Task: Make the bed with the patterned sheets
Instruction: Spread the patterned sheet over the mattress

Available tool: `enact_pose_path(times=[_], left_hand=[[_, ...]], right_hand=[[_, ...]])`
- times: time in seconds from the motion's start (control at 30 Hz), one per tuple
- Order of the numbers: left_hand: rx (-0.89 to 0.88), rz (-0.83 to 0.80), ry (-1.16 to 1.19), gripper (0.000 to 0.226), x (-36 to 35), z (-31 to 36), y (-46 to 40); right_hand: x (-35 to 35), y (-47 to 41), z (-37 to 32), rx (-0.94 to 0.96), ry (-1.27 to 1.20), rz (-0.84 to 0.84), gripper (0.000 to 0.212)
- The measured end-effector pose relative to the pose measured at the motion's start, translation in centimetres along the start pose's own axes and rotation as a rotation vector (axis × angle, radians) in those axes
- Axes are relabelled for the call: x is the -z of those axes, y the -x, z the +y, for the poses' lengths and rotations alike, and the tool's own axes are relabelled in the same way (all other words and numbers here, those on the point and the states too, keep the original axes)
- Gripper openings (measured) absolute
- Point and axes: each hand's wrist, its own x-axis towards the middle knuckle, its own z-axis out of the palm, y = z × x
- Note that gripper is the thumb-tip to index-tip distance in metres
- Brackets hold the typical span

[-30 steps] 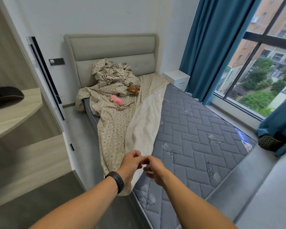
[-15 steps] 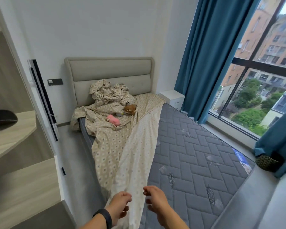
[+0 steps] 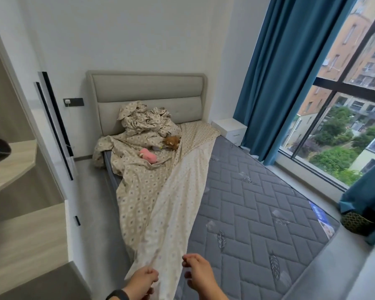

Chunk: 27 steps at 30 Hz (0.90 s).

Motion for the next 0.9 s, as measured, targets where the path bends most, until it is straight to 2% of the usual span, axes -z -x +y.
enact_pose_path(times=[0.17, 0.27, 0.33, 0.5, 0.63, 0.8, 0.9], left_hand=[[0.040, 0.053, -0.001, 0.009, 1.1, -3.1, 0.0], [0.129, 0.078, 0.019, 0.008, 2.6, -5.5, -1.8], [0.219, 0.086, -0.016, 0.009, 3.9, -7.1, -5.2], [0.272, 0.137, -0.023, 0.014, 5.7, -7.8, -12.6], [0.288, 0.054, -0.086, 0.036, 5.9, -9.0, -22.1], [0.325, 0.007, -0.109, 0.098, 5.5, -10.6, -32.6], [0.403, -0.005, -0.167, 0.116, 4.3, -12.4, -37.2]], right_hand=[[-2.1, -0.4, 1.3, -0.069, 0.062, -0.044, 0.022], [-3.4, -1.7, 2.4, -0.118, 0.093, -0.091, 0.023], [-5.0, -4.7, 2.7, -0.167, 0.117, -0.099, 0.023], [-7.7, -9.2, 2.4, -0.220, 0.187, -0.084, 0.020], [-10.2, -15.1, 3.9, -0.293, 0.279, -0.104, 0.020], [-11.5, -21.8, 6.8, -0.360, 0.348, -0.053, 0.023], [-11.5, -24.4, 8.9, -0.405, 0.384, -0.016, 0.024]])
